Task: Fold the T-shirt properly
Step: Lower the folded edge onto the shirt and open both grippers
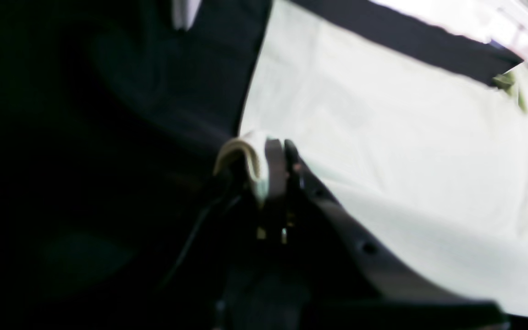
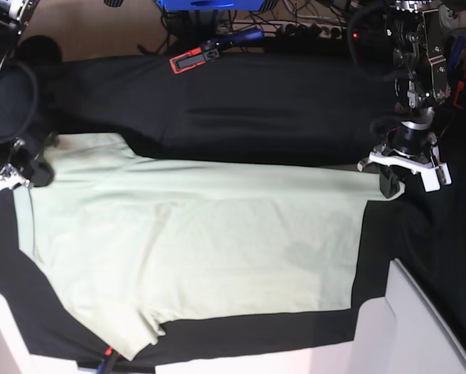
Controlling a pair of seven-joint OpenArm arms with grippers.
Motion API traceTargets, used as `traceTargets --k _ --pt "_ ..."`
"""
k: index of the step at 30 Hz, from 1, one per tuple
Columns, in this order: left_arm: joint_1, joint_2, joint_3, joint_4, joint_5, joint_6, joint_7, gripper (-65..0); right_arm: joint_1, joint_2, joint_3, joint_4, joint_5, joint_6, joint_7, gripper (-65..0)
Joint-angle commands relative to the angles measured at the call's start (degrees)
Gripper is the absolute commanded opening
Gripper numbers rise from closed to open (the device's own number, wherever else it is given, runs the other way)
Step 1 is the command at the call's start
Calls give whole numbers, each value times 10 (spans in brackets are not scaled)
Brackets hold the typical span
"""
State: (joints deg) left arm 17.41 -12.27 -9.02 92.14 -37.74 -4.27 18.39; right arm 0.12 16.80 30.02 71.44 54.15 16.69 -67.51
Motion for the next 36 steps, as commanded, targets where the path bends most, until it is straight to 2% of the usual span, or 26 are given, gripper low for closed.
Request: traceTargets --k 1,8,15,18,21,30,36 --pt "2 -8 -4 17 0 4 -18 -650 -8 13 18 10 6 1 6 -649" --pt "53 -4 -6 66 104 4 -19 -650 -76 11 49 67 7 4 1 -649" --pt "89 -8 -5 100 109 4 -16 -650 -106 10 98 83 7 4 -31 -649" --pt "102 -8 -5 99 109 4 -16 -650 -114 9 98 83 7 4 -38 -649" --pt "114 -8 -6 99 109 4 -17 -650 -125 -10 97 83 7 4 -37 -649" --pt "153 -8 -10 99 110 4 -20 -650 -158 -19 95 83 6 4 -36 -649" --pt "159 -8 -9 94 110 4 -20 -650 -190 -43 98 81 5 4 -33 -649"
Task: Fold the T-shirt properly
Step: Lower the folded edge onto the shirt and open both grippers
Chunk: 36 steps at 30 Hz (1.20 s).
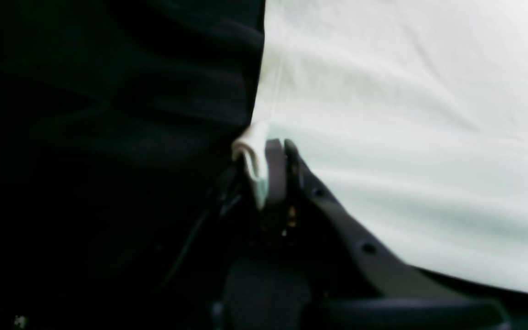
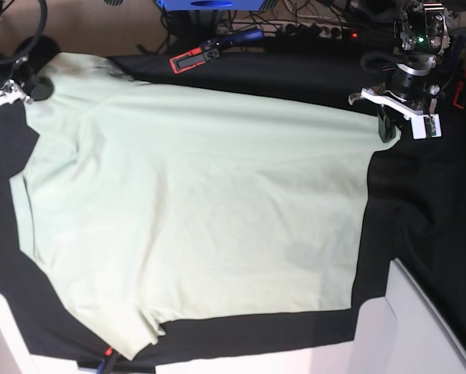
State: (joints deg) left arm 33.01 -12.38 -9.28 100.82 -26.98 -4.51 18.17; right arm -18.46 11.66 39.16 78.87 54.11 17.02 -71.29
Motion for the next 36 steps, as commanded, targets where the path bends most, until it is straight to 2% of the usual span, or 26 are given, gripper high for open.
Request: traceTargets --k 1,22,27,30,35,36 --pt "3 -7 -7 8 2 6 -18 -650 -7 6 5 6 4 1 5 -649" --pt "10 -7 -3 13 3 6 -15 -650 -32 10 32 12 6 0 1 -649" --pt "10 -7 -3 43 3 6 -13 -650 -26 10 27 60 6 -2 -1 -649" --pt "5 -7 -3 57 3 7 -13 -650 -1 10 28 65 4 -3 -25 -649" --pt "-26 -2 -3 60 2 9 45 -650 37 10 26 65 2 -5 -44 -649" --pt "-33 -2 -3 60 2 9 58 -650 45 10 26 65 2 -19 -45 -649"
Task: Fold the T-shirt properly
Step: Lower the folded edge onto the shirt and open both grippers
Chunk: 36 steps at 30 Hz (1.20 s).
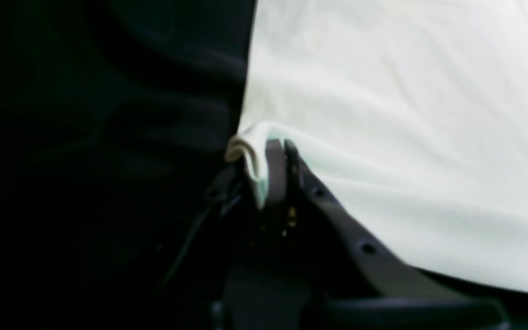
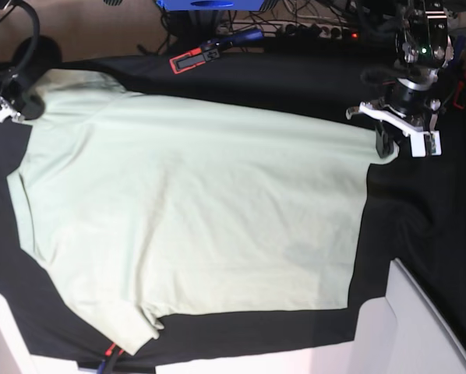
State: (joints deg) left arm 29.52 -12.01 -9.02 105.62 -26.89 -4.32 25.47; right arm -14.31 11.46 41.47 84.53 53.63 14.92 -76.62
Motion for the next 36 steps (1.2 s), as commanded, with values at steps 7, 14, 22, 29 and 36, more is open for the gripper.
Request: traceTargets --k 7,14,22,29,36 --pt "-37 12 -10 8 0 8 5 -650 51 13 -13 -2 7 -59 8 -649" --pt "-98 22 -10 -2 1 8 82 -650 107 29 -56 -73 7 -59 17 -649" --pt "-172 23 -5 -109 1 8 104 -650 174 41 -56 -113 -59 -57 26 -649" --pt "-212 23 -5 -176 1 8 103 -650 231 41 -56 -136 -95 -56 26 -649" --pt "-254 23 -4 -219 1 8 103 -650 261 55 -129 -201 -95 -58 79 -649"
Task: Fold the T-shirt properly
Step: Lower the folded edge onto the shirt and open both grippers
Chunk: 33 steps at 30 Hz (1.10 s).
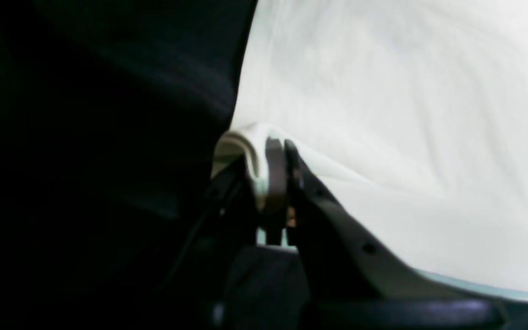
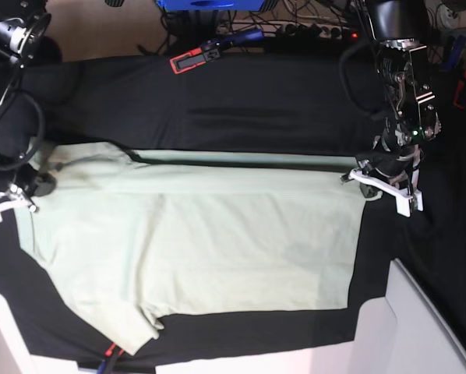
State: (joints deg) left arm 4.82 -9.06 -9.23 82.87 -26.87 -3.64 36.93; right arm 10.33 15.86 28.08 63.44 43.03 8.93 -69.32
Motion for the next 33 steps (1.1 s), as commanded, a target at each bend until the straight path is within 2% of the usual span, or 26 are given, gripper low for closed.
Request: traceTargets --k 1,7,11,13,15,17,18,20,21,23,26,28,30,33 --pt "-13 -7 -2 3 1 2 -12 -650 16 12 -16 1 12 2 24 -649" --pt "-38 -7 -1 -33 1 2 -13 -650 31 12 -52 -59 11 2 89 -647" --pt "-58 -11 47 -56 2 2 -13 -650 32 12 -52 -63 11 2 114 -646" --pt "-62 -10 58 -60 2 2 -14 -650 32 12 -52 -63 11 2 119 -611" --pt "-67 -7 60 -59 2 2 -14 -650 33 12 -52 -61 11 4 120 -518" --pt "-69 -7 59 -56 1 2 -14 -581 34 13 -51 -52 11 5 120 -370" --pt "-70 -7 58 -56 1 2 -14 -514 35 13 -50 -39 11 6 120 -292" --pt "-75 -9 57 -55 1 2 -14 -405 33 13 -48 -13 11 18 121 -202" --pt "-79 -10 50 -55 1 2 -14 -349 32 13 -48 3 11 37 124 -199" --pt "-80 -10 22 -54 -1 -1 -14 -284 23 22 -47 33 11 71 133 -199" --pt "-74 -10 -18 -9 -2 -2 -14 -213 -3 27 -46 97 12 82 142 -199" --pt "-46 -11 -32 39 1 -2 -14 -228 -37 27 -37 134 14 82 139 -199" --pt "-16 -11 -33 79 1 -3 -13 -250 -69 12 5 156 16 82 132 -199" --pt "43 -12 -33 118 1 -3 -13 -328 -127 -48 110 180 12 69 132 -199"
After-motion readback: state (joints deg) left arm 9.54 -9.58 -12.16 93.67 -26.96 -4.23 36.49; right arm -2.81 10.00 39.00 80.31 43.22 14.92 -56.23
